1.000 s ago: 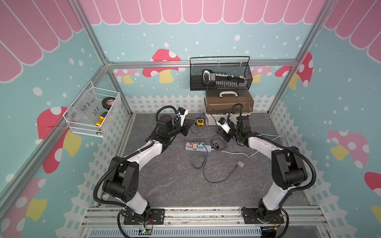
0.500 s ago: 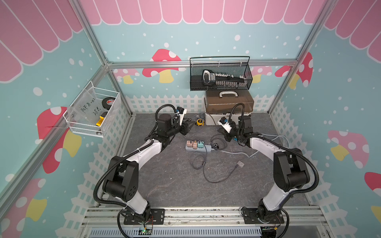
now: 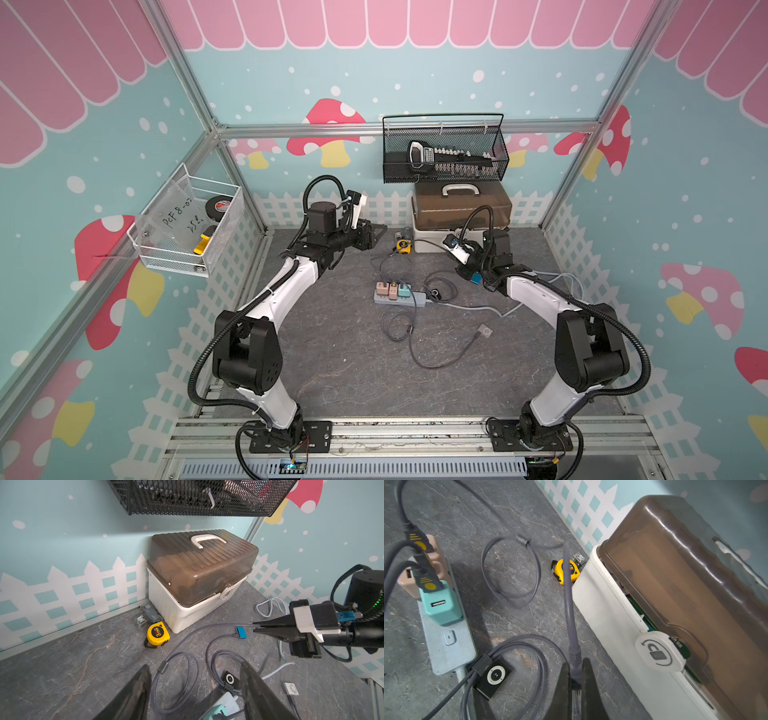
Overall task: Charge mp3
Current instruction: Pick up the charging cable from the center of the board.
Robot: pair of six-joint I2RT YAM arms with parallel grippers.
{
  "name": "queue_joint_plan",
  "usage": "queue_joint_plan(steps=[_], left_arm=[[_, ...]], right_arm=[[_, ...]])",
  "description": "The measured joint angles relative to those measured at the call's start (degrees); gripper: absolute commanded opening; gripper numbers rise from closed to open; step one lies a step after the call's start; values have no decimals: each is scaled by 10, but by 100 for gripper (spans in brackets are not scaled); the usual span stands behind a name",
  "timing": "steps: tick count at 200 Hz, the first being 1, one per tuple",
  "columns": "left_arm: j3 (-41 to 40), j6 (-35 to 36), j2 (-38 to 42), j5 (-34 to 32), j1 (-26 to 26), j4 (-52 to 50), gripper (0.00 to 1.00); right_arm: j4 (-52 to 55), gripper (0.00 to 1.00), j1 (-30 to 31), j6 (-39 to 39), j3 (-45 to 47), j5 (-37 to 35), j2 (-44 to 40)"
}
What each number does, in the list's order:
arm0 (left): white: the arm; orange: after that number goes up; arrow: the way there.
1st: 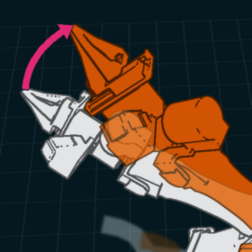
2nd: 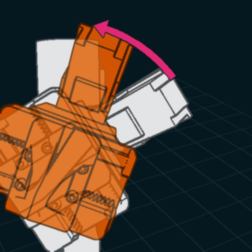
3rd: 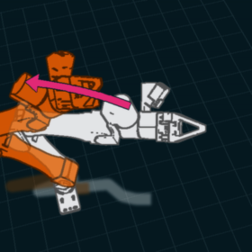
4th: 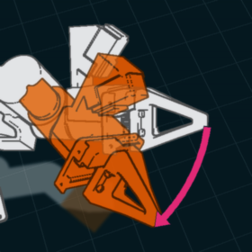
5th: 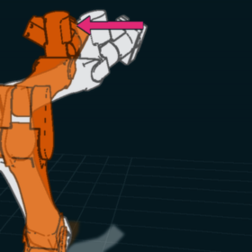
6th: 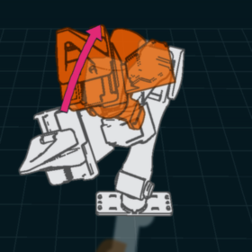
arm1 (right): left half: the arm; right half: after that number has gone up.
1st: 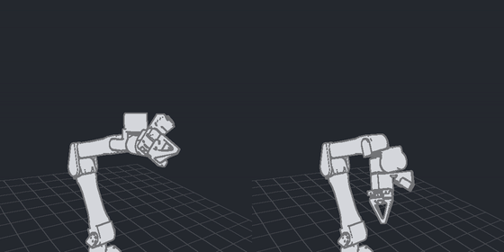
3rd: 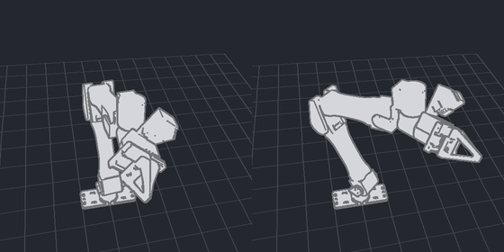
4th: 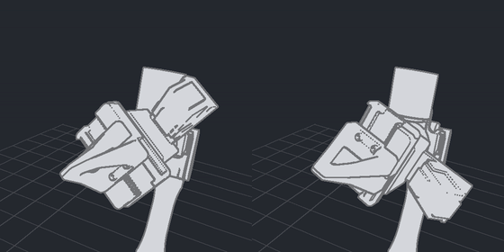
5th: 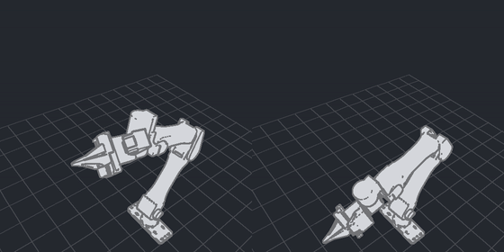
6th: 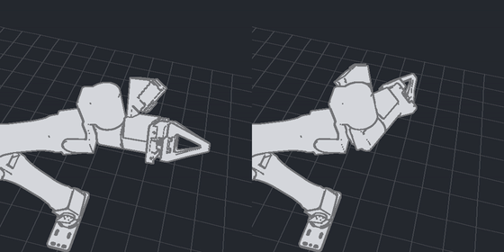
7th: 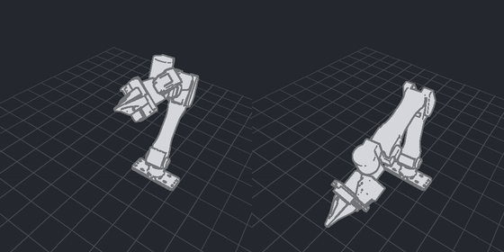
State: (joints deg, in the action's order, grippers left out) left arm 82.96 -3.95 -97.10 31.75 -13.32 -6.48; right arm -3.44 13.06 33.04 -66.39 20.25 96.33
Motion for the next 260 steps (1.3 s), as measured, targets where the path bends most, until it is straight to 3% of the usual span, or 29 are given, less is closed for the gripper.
queue_joint_plan(steps=[113,177,260], left_arm=[[136,9,-78,14,-131,-112,61],[219,3,-106,4,-160,-181,60],[264,-28,-160,-2,-176,-217,43]], right_arm=[[-100,0,0,86,34,79,-77],[-103,0,8,125,44,98,-91],[-100,0,24,156,44,86,-106]])
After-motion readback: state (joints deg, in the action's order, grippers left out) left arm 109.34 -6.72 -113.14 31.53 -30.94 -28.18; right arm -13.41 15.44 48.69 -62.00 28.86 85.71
